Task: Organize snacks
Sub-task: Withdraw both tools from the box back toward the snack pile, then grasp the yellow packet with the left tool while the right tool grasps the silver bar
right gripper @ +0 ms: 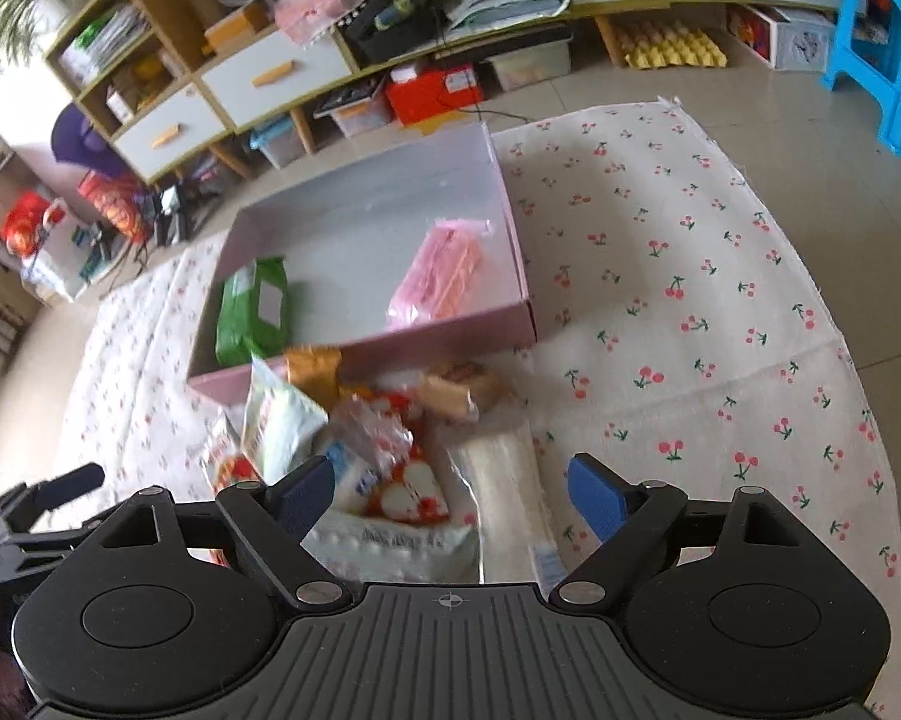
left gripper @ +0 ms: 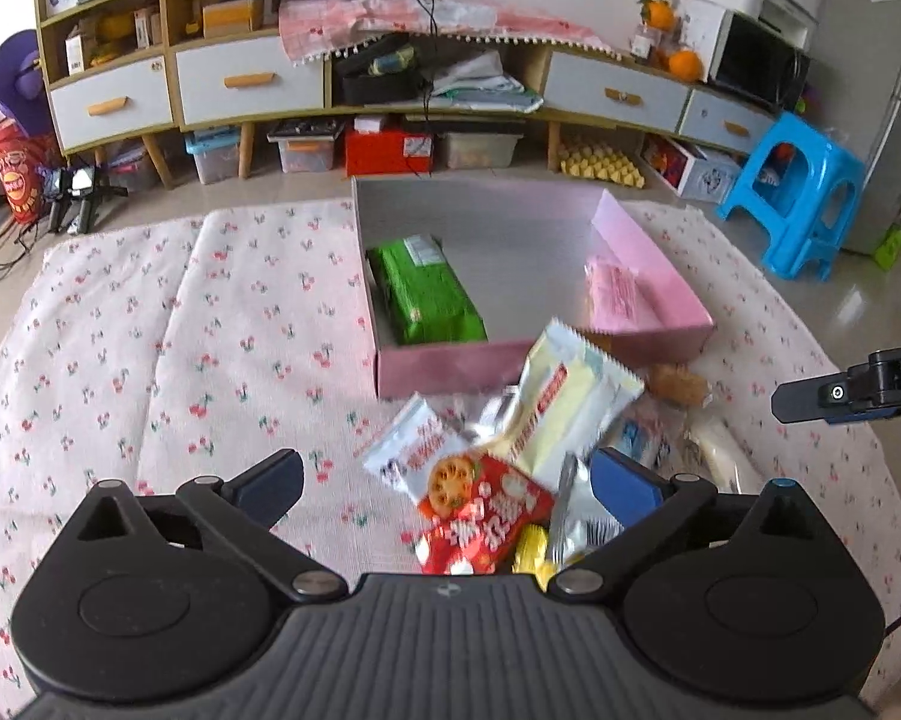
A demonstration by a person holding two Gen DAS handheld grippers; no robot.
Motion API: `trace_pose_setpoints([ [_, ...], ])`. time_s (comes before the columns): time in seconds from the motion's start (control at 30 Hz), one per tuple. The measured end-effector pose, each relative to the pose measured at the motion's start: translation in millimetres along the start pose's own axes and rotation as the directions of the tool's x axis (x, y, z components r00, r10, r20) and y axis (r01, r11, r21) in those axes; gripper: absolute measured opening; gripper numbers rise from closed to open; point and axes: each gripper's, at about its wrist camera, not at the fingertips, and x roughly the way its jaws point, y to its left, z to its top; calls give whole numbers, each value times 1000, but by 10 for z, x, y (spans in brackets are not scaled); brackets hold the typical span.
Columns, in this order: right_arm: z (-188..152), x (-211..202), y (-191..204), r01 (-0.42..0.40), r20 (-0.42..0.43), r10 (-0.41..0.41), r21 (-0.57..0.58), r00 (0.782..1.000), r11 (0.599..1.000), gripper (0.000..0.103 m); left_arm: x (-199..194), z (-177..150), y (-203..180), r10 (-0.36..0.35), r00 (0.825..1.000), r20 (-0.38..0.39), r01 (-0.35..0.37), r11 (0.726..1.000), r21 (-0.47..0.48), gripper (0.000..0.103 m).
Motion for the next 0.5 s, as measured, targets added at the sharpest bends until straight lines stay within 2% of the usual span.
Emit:
trace_pose_setpoints([
  [0.13,-116,24,123,16,0,-16,-151,1000,988,87,-1,-105,-20,-15,999,-35,16,999,29,102],
  [0.27,-243,79,220,-43,-17,40,-309,999,950,87,2,-264,-107,-39,997,-60,46,992,114,101],
  [0.37,-305,141,245,-64,-33,56,-382,998,922,87,20,-385,-163,-48,995,-92,62,985,162,100],
  [0.5,-358,240,242,-66,-51,48,-432,998,900,87,29,-521,-225,-73,989,-130,94,981,169,100],
])
